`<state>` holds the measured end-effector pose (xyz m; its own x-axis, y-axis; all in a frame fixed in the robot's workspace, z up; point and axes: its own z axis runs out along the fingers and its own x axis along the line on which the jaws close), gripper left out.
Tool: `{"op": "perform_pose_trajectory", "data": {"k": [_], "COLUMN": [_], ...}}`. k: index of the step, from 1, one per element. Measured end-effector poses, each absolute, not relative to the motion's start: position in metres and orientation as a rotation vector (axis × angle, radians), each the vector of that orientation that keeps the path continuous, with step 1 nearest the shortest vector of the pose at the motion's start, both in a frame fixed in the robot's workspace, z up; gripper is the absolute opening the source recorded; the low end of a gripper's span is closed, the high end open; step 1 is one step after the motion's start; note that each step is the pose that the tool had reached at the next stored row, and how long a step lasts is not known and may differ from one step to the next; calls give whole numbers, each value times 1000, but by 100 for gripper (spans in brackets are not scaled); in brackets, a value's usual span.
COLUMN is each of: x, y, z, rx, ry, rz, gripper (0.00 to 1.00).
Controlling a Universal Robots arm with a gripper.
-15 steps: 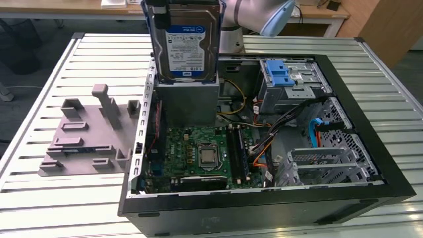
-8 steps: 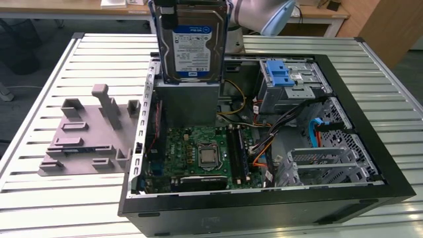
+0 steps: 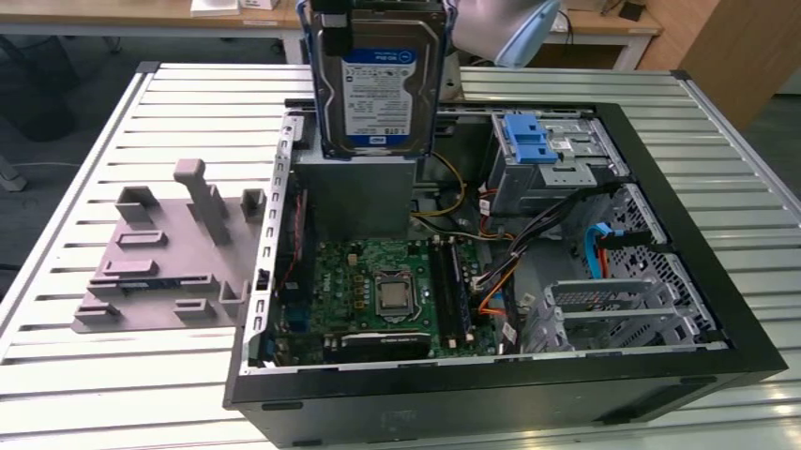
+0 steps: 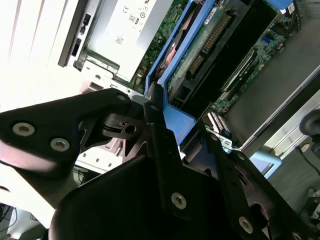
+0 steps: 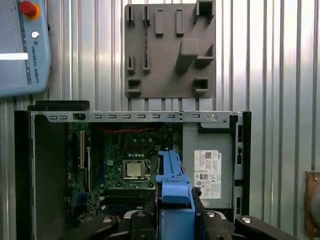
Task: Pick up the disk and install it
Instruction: 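Pick up the disk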
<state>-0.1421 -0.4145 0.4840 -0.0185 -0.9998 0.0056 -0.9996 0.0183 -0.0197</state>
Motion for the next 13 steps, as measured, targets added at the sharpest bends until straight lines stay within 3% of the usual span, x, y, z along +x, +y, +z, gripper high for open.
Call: {"op": "perform_pose_trajectory", "data": {"k": [13], "x": [-121], "y": [-415], "z": [484], "rx": [-2194], "ry": [2234], "rz": [-27], "gripper": [36]}}
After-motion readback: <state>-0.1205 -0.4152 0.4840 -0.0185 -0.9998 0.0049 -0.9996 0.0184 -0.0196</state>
